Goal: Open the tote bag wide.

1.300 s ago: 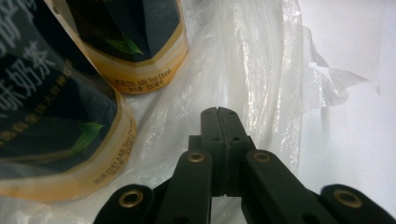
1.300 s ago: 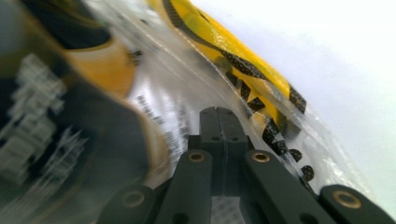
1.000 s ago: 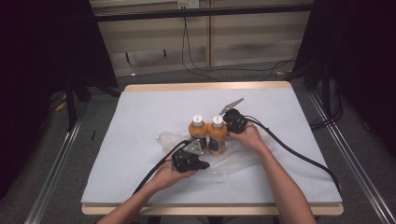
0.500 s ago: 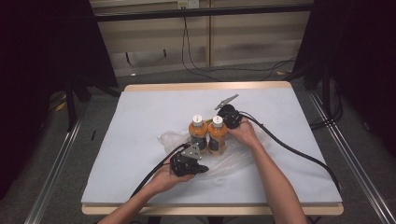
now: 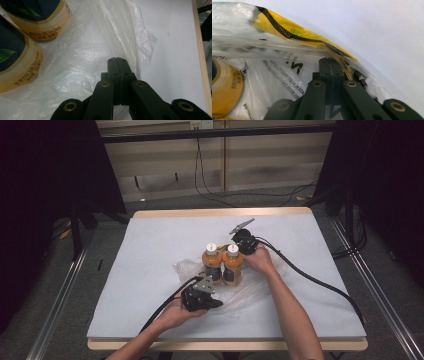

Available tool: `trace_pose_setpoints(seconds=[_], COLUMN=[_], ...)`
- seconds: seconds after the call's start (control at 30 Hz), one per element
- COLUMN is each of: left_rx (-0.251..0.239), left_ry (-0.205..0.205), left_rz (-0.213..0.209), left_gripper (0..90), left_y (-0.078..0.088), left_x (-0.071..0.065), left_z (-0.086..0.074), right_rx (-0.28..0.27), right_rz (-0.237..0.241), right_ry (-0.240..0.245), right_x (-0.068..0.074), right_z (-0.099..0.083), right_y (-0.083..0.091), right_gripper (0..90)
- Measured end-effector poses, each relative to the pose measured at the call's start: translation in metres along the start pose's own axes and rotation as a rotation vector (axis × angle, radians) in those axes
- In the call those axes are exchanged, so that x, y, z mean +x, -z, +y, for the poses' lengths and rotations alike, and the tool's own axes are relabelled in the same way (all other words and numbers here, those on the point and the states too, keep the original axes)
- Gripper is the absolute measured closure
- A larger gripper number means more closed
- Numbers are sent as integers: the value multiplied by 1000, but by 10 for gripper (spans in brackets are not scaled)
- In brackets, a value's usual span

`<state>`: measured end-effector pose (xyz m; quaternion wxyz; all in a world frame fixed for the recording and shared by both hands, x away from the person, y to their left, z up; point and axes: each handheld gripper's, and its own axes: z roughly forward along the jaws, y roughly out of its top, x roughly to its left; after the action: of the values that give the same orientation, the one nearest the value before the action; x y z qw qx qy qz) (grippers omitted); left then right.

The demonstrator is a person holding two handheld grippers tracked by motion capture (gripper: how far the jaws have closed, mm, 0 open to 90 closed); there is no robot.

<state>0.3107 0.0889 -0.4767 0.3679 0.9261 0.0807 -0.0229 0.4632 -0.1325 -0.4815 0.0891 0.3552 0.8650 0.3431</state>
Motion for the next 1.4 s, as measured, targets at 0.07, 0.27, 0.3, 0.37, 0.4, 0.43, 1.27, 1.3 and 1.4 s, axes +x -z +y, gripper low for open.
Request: trace_pose_setpoints(seconds=[0.07,0.27,0.3,0.37,0.4,0.43,1.27,1.3,1.4], left_rx=[-11,-7,-7,-2,-5,1,59,70,40], left_ry=[3,0,-1,-6,-7,-8,-21,-14,16], left_rz=[1,-2,-1,1,11,12,-36,-9,-9], left_gripper=[900,900,900,900,900,900,900,900,900], left_y=[-1,-1,-1,0,-1,0,6,7,9], left_x=[0,0,0,0,-1,-1,-7,-7,-2], left_z=[0,0,0,0,0,0,1,1,-4], right_rx=[2,-10,-6,-10,-14,-8,-27,-36,-44], right_rz=[-3,-18,-25,-35,-44,-50,-138,-133,-143], right_ry=[-11,-37,-49,-50,-54,-55,-112,-118,-128], right_x=[-1,-4,-4,-5,-5,-5,-13,-15,-16], right_z=[1,3,3,4,5,5,19,18,19], right_y=[0,-3,-3,-4,-5,-5,-18,-18,-20], right_gripper=[900,900,900,900,900,900,900,900,900])
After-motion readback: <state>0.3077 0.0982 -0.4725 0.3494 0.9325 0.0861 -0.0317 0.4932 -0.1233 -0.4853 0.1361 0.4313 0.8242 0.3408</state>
